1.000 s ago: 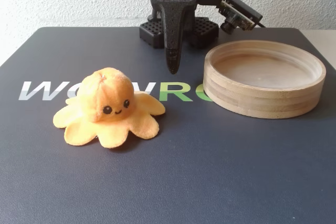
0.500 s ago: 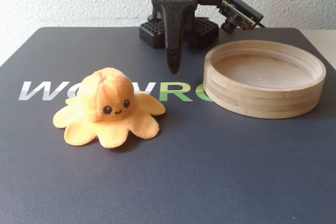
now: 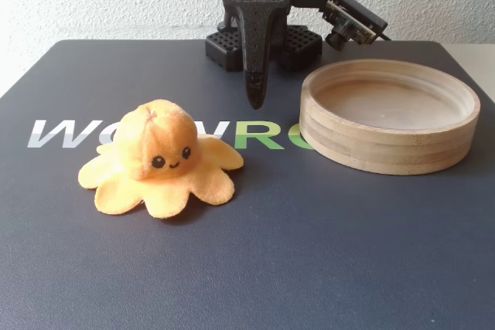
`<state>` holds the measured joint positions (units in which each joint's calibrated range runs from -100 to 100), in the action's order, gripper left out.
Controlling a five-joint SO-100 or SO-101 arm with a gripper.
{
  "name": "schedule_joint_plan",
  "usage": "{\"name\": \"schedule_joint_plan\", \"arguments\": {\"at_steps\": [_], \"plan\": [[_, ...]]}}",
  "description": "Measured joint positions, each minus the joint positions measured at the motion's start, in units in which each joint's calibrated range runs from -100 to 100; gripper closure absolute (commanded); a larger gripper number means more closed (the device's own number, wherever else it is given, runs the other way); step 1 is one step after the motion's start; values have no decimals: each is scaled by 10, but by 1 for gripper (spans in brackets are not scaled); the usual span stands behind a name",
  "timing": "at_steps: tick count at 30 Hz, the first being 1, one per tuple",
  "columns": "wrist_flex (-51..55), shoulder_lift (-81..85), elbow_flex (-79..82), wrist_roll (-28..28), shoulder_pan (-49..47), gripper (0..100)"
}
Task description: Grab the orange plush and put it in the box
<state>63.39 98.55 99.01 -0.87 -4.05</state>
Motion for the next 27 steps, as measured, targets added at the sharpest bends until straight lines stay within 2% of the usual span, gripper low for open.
{"name": "schedule_joint_plan", "arguments": {"at_steps": [10,12,13,15,19,27], "plan": [[3,0,-4,9,-12,96],[3,0,-13,11,-15,93],[3,0,-16,11,-15,86],[9,0,-27,11,-15,79],[11,-54,-62,11,-10,70],[-83,-265,-166,12,29,68]]}}
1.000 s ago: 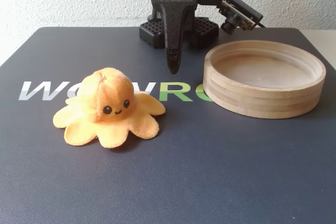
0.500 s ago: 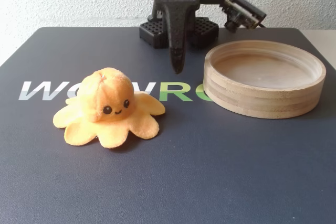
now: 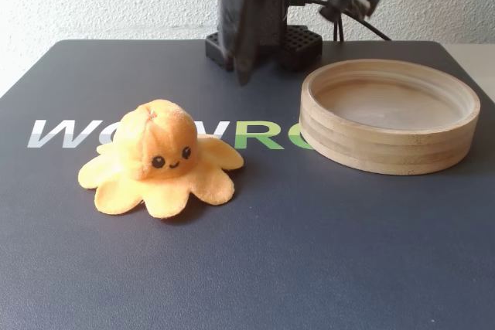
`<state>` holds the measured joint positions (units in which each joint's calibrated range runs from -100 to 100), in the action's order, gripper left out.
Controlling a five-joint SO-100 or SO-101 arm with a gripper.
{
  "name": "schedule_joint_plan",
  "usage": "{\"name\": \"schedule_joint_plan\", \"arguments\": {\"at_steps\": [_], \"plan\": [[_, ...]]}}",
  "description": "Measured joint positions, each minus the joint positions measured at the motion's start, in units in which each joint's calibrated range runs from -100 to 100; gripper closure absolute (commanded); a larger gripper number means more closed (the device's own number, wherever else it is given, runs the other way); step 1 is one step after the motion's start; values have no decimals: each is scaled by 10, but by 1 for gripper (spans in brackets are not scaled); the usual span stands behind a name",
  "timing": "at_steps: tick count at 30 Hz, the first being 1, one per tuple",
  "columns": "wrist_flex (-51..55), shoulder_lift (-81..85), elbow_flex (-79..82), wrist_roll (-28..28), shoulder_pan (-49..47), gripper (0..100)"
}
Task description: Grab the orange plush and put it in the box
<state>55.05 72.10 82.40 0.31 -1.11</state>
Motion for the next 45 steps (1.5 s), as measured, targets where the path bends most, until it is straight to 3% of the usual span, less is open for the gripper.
{"name": "schedule_joint_plan", "arguments": {"at_steps": [11,17,22,30,38,45], "plan": [[-64,-502,-290,1,91,68],[-65,-603,-352,6,113,71],[-69,-616,-353,31,112,100],[-92,-617,-353,33,91,99],[-29,-493,-353,37,-27,99],[64,-383,-321,147,-172,99]]}}
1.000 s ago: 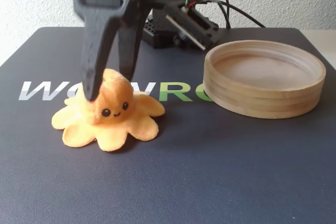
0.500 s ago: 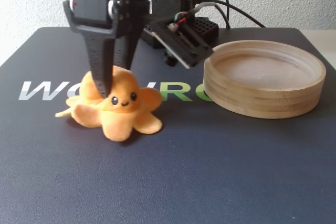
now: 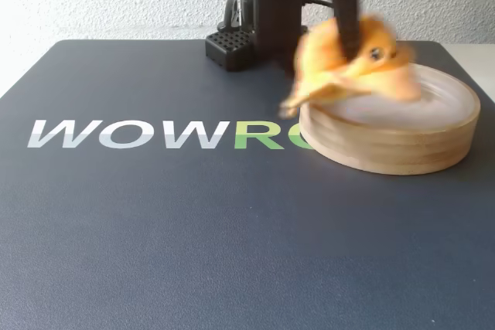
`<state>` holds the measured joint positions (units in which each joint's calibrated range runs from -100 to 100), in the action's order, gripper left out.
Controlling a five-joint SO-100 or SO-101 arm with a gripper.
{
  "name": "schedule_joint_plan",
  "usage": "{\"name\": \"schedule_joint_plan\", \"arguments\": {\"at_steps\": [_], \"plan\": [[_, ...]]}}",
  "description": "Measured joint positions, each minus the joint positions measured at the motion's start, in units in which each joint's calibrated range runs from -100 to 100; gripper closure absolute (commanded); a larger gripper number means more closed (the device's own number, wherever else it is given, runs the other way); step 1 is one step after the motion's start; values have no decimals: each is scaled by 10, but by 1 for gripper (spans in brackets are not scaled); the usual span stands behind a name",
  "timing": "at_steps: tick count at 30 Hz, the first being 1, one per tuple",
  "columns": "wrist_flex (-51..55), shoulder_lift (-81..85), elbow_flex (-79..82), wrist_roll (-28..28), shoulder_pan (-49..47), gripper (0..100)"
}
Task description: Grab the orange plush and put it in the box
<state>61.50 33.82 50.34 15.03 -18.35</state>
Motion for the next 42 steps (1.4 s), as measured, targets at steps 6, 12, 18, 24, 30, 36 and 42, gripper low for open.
{"name": "schedule_joint_plan", "arguments": {"at_steps": [6,12,18,24,30,36,42], "plan": [[-5,106,93,34,-85,99],[-18,204,169,33,-100,80],[-18,220,176,33,-105,58],[-18,229,190,33,-110,54],[1,229,162,19,-90,54],[1,231,126,-57,-4,58],[-15,231,125,-98,77,95]]}}
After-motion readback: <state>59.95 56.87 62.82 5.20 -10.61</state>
